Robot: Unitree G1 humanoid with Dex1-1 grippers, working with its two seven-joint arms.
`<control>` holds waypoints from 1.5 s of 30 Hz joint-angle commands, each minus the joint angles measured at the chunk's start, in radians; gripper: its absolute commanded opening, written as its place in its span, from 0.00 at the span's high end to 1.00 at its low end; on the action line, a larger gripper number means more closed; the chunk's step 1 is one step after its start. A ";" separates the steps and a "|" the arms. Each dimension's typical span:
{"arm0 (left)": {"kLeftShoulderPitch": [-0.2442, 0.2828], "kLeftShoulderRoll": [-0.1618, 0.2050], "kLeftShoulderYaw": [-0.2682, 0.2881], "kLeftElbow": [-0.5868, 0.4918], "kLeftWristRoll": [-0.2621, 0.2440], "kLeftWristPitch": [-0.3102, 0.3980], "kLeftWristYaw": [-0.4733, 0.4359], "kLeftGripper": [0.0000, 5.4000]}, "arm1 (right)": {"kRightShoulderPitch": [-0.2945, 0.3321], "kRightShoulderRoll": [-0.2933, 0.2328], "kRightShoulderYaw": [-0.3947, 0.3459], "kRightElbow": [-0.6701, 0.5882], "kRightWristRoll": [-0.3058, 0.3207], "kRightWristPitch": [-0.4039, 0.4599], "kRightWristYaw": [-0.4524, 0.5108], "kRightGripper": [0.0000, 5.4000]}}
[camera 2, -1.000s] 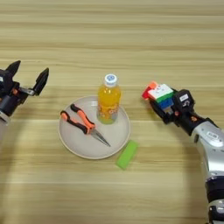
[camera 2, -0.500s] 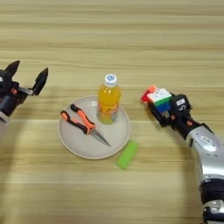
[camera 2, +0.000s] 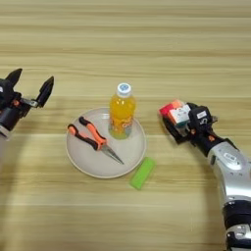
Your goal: Move the objects on the table
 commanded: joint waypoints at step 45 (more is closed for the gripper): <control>-0.015 -0.008 0.003 0.014 0.008 -0.011 0.000 0.00 | -0.106 0.003 -0.094 0.075 -0.059 -0.069 -0.241 0.00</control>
